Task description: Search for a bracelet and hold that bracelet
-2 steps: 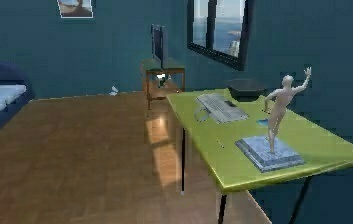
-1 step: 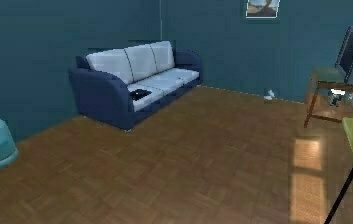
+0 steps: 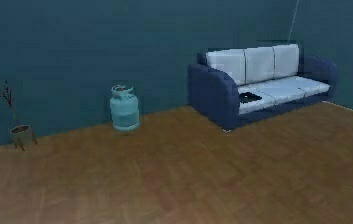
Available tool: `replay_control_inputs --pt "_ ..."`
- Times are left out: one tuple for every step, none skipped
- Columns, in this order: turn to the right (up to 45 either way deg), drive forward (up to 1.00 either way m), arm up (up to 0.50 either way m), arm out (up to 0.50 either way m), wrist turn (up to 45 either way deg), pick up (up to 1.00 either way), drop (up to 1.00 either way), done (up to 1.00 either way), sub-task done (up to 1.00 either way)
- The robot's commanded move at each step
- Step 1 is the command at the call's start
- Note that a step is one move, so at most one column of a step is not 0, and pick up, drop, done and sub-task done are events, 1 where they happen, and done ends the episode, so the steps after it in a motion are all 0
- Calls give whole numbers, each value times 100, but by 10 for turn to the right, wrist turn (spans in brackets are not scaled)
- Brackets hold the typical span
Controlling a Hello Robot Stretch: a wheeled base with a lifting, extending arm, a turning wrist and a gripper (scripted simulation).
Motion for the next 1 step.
replay_control_inputs --pt "-30 0 0 0 0 0 0 0 0"
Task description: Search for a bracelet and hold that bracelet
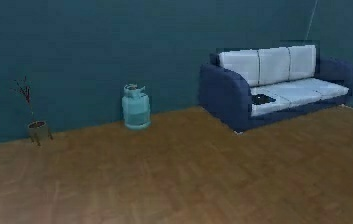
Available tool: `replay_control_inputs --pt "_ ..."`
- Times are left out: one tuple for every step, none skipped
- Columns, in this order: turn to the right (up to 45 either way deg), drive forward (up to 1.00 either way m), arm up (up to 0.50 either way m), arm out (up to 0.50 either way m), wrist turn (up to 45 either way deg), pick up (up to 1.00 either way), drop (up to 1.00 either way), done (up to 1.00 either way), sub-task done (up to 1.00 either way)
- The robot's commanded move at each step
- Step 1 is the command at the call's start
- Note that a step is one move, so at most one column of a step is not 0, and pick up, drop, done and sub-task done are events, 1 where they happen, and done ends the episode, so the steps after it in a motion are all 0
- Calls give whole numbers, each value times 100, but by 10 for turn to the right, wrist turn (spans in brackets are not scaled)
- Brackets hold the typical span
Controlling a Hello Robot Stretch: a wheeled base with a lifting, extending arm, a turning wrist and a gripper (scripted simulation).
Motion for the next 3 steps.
replay_control_inputs --pt "450 0 0 0 0 0 0 0 0" --pt "210 0 0 0 0 0 0 0 0" --pt "0 100 0 0 0 0 0 0 0"
